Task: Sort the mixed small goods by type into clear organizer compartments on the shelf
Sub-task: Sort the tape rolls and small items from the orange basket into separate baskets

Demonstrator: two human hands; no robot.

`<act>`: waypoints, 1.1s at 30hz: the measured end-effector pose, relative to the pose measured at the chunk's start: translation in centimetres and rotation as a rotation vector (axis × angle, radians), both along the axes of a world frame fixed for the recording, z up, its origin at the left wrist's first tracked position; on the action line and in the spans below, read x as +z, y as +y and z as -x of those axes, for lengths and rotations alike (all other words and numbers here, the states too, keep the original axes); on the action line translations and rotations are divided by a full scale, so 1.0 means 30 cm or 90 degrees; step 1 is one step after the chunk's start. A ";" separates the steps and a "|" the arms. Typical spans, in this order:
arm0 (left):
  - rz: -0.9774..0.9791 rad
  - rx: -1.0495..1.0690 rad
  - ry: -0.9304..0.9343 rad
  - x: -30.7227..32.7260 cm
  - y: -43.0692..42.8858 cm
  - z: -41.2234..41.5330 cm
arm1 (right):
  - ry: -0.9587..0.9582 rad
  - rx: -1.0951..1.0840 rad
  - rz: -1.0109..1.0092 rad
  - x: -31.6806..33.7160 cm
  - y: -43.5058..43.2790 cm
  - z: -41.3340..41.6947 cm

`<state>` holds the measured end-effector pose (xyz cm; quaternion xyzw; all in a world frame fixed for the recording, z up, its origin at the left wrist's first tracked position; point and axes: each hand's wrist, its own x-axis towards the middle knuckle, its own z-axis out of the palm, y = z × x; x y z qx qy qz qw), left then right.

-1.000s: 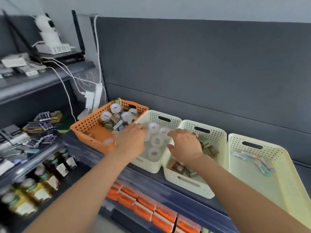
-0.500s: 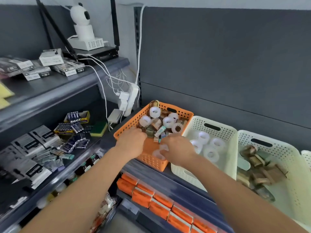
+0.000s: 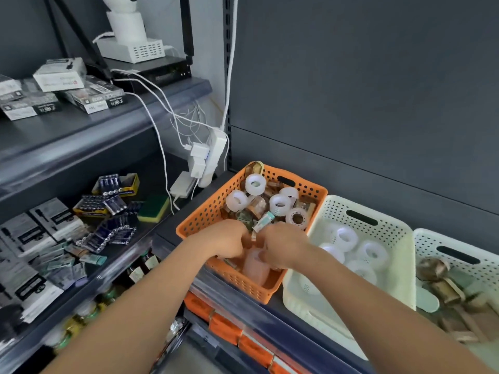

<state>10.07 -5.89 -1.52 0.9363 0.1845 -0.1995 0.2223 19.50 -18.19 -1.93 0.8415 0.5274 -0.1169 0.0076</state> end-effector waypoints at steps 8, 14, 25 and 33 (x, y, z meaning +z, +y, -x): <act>0.196 0.019 0.006 0.001 0.069 -0.038 | 0.052 -0.173 -0.106 -0.021 0.046 -0.016; 0.166 -0.017 -0.039 -0.015 0.126 -0.054 | 0.099 -0.114 -0.046 0.003 0.039 -0.017; 0.279 0.049 -0.218 -0.002 0.188 -0.098 | 0.239 -0.314 -0.254 0.032 0.006 0.012; 0.335 0.052 -0.374 0.091 -0.003 -0.177 | 0.323 -0.467 -0.599 0.121 -0.189 -0.016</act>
